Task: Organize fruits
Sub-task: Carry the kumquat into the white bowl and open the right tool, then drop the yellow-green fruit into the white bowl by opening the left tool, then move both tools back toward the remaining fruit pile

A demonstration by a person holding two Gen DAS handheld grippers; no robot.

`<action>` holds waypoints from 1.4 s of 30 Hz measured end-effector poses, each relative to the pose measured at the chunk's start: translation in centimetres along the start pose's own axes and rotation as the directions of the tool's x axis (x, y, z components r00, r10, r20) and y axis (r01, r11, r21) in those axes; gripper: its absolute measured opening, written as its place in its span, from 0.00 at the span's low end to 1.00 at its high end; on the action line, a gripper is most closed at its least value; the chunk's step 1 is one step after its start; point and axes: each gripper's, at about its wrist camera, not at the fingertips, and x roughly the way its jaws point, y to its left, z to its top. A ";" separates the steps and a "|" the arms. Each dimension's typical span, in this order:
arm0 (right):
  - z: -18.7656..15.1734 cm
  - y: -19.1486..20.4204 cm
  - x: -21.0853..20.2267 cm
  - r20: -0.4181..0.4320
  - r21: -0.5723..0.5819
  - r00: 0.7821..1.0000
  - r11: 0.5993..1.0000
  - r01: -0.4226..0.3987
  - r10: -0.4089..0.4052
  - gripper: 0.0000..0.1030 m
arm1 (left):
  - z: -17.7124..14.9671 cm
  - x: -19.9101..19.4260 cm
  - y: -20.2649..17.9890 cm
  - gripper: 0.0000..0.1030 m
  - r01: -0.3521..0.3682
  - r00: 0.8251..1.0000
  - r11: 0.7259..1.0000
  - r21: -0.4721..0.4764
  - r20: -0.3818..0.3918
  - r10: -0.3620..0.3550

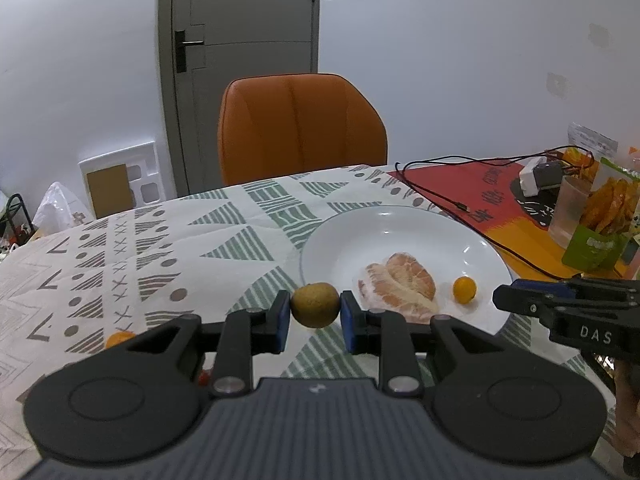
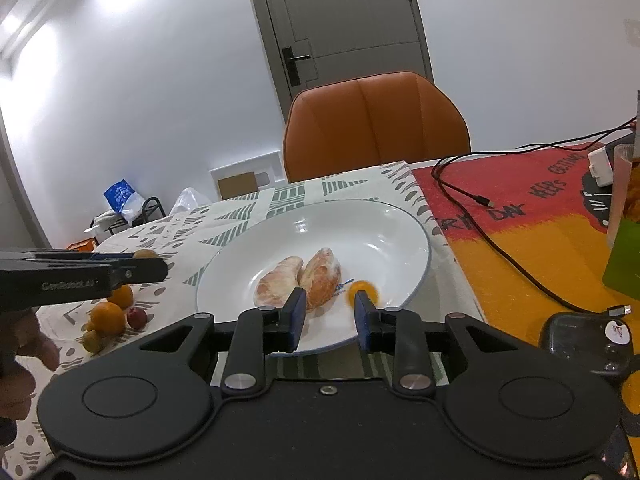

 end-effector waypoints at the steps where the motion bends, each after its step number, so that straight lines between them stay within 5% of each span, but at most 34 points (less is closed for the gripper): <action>1: -0.1 0.0 -0.1 -0.001 -0.001 1.000 1.000 0.000 0.000 0.28 | 0.1 0.1 -0.2 0.24 0.002 1.000 1.000 0.003 0.000 -0.002; 17: -0.2 -0.4 -0.8 0.002 0.023 1.000 1.000 0.002 -0.002 0.28 | 1.9 0.3 -2.2 0.32 0.014 1.000 0.999 0.051 0.010 -0.015; 25: -0.2 0.9 -0.6 -0.003 0.011 1.000 1.000 -0.023 0.023 0.33 | 1.0 -1.3 0.0 0.67 -0.070 0.997 0.997 0.037 0.013 0.070; 34: -0.3 3.6 -0.1 -0.007 -0.025 0.998 0.998 -0.058 0.058 0.47 | -0.1 -3.8 3.7 0.74 -0.137 0.990 0.990 -0.013 0.034 0.138; 42: -0.3 5.7 0.2 -0.007 -0.040 0.995 0.995 -0.095 0.095 0.76 | -1.0 -5.6 6.9 0.88 -0.183 0.981 0.976 -0.118 0.042 0.189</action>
